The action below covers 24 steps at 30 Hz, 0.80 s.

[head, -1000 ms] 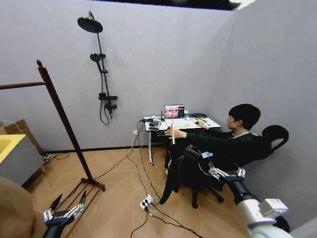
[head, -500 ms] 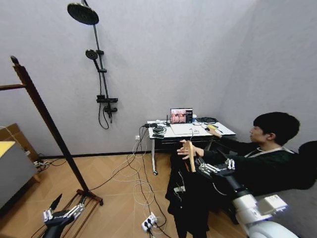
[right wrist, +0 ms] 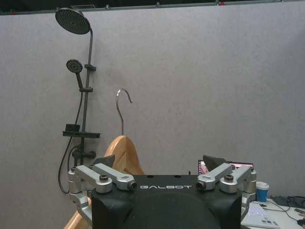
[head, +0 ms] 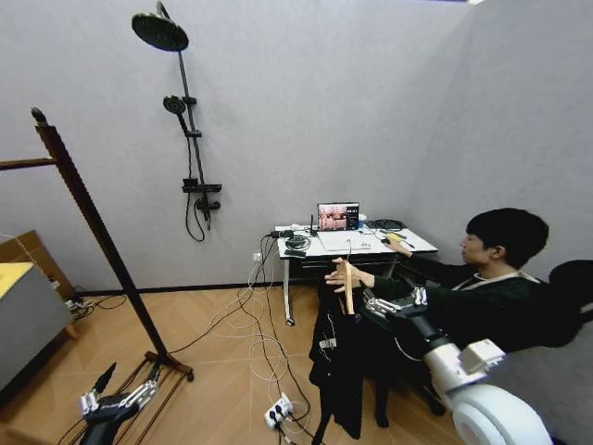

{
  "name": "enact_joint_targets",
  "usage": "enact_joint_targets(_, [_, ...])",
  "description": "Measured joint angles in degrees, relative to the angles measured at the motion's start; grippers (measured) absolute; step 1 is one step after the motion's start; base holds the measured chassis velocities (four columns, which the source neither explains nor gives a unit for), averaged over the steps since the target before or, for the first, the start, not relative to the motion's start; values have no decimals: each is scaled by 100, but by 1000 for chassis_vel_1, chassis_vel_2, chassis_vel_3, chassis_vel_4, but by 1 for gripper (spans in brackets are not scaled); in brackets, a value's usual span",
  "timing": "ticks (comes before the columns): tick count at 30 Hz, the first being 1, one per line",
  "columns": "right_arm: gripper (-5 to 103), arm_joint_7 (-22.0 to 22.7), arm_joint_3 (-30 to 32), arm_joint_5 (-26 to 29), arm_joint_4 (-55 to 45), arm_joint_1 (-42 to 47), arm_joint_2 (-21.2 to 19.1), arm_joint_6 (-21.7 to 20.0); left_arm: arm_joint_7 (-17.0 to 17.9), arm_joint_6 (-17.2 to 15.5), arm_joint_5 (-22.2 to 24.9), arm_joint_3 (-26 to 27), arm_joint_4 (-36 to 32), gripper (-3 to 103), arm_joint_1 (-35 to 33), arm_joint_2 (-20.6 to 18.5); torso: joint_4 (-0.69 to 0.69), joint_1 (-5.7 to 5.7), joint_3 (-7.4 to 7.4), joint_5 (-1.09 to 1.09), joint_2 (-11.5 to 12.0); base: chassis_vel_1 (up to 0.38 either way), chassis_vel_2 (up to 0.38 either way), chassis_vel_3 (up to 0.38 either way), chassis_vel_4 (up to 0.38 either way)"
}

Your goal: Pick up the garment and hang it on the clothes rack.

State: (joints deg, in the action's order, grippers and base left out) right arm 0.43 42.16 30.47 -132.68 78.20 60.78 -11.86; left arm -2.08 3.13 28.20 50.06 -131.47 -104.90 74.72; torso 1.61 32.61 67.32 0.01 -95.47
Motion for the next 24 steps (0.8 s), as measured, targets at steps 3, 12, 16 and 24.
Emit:
enact_joint_targets(3, [100,-27,-197,-83,85,-79,40,39,0,0,0,0,0,100,0,0,0,0,0,0,0,0,0,0,0])
enact_joint_targets(12, [100,-140,-533,-229,15,-251,197,99,0,0,0,0,0,100,0,0,1,-2,-1,-1,-1,0,0,0,0])
enact_joint_targets(16, [100,-139,-614,-229,23,-358,173,69,0,0,0,0,0,100,0,0,2,-3,-1,-1,-1,0,0,0,0])
enact_joint_targets(24, [100,-26,-1097,-309,422,-952,176,20,0,0,0,0,0,100,0,0,0,-2,-1,0,-1,0,0,0,0])
